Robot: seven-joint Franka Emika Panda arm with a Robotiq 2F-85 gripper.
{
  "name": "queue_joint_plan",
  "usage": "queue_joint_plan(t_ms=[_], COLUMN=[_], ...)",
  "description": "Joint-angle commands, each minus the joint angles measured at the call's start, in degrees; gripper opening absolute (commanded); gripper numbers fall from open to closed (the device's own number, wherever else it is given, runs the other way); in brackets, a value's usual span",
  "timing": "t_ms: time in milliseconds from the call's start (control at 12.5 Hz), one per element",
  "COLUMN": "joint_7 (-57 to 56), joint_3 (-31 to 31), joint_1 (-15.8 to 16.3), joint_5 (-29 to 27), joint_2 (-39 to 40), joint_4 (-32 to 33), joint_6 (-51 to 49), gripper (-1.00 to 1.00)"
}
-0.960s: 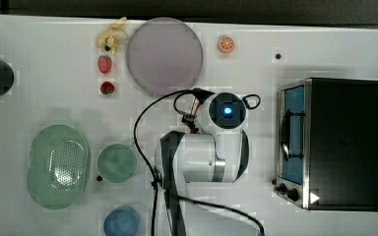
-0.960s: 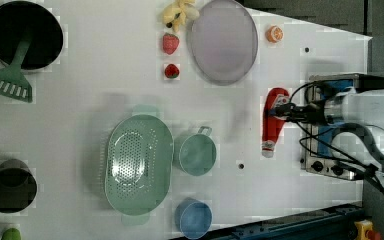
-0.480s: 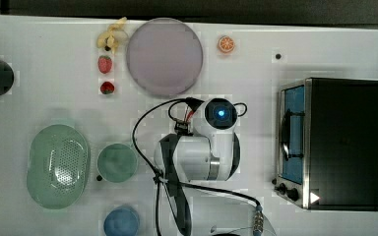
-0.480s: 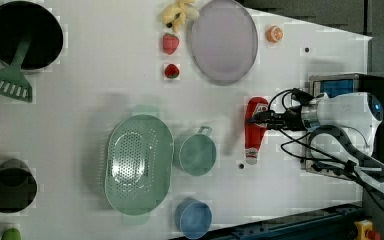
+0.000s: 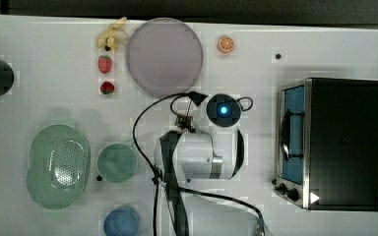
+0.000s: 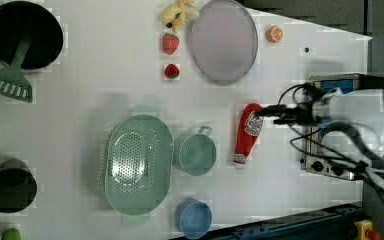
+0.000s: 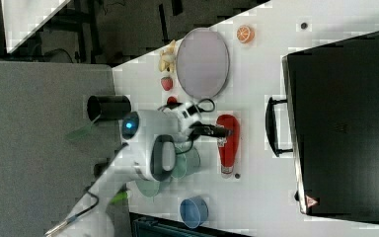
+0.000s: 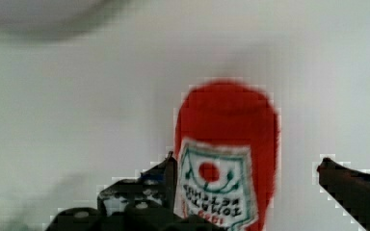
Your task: Pick ketchup from strainer and place it on the table
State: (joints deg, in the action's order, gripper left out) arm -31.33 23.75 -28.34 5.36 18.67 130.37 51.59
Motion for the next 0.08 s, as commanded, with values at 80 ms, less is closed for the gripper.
queue_joint_plan(t_ms=[80], joint_7=[0.69], joint_3=[1.13], joint_1=[-0.78], joint_5=[-0.58], joint_2=[-9.29], joint_4=[-8.05], joint_6=[-5.29], gripper=[1.0])
